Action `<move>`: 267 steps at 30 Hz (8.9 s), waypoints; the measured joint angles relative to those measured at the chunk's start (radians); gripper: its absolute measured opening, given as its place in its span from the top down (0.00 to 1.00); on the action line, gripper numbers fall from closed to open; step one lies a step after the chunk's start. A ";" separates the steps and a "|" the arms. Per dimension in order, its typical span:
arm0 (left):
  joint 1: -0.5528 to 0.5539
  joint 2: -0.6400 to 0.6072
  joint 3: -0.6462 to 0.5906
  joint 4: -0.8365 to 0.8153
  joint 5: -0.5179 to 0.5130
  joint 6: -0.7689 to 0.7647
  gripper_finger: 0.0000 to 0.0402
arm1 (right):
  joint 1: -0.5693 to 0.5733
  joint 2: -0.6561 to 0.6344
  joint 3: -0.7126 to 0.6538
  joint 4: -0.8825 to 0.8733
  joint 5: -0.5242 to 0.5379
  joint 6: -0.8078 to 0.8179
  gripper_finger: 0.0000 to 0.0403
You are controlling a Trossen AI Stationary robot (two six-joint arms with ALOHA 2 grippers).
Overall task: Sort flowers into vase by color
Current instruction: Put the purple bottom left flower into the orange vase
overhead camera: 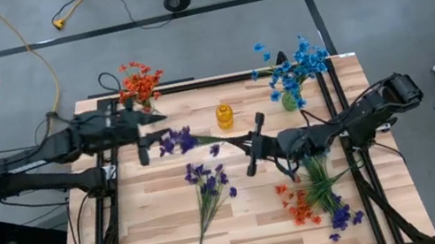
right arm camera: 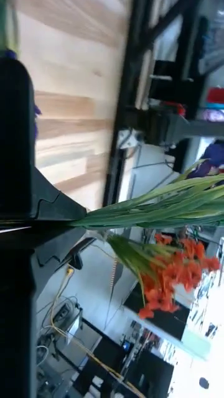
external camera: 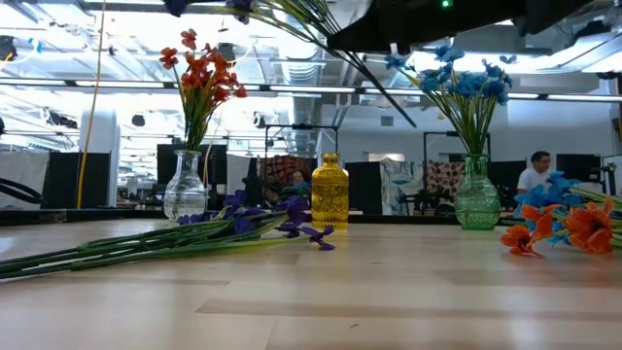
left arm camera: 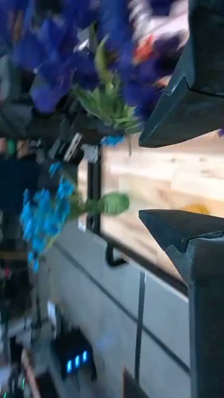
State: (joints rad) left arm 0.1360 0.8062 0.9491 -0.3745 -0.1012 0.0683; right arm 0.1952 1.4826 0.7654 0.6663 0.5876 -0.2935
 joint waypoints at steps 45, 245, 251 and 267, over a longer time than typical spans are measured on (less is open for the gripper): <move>-0.010 0.699 -0.404 1.675 -0.090 -0.131 0.60 | -0.185 0.005 -0.001 0.211 -0.273 0.143 0.92; 0.147 0.835 0.102 0.728 -0.172 -0.071 1.00 | -0.093 -0.185 -0.001 -0.506 0.142 0.296 0.53; 0.147 0.834 0.102 0.713 -0.174 -0.078 0.93 | -0.093 -0.185 -0.001 -0.509 0.142 0.295 0.53; 0.143 0.739 0.102 0.600 -0.195 -0.076 0.61 | -0.093 -0.185 -0.001 -0.509 0.142 0.294 0.53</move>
State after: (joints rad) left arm 0.2789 1.5448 1.0512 0.2255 -0.2962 -0.0080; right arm 0.1024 1.2972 0.7643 0.1574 0.7300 0.0006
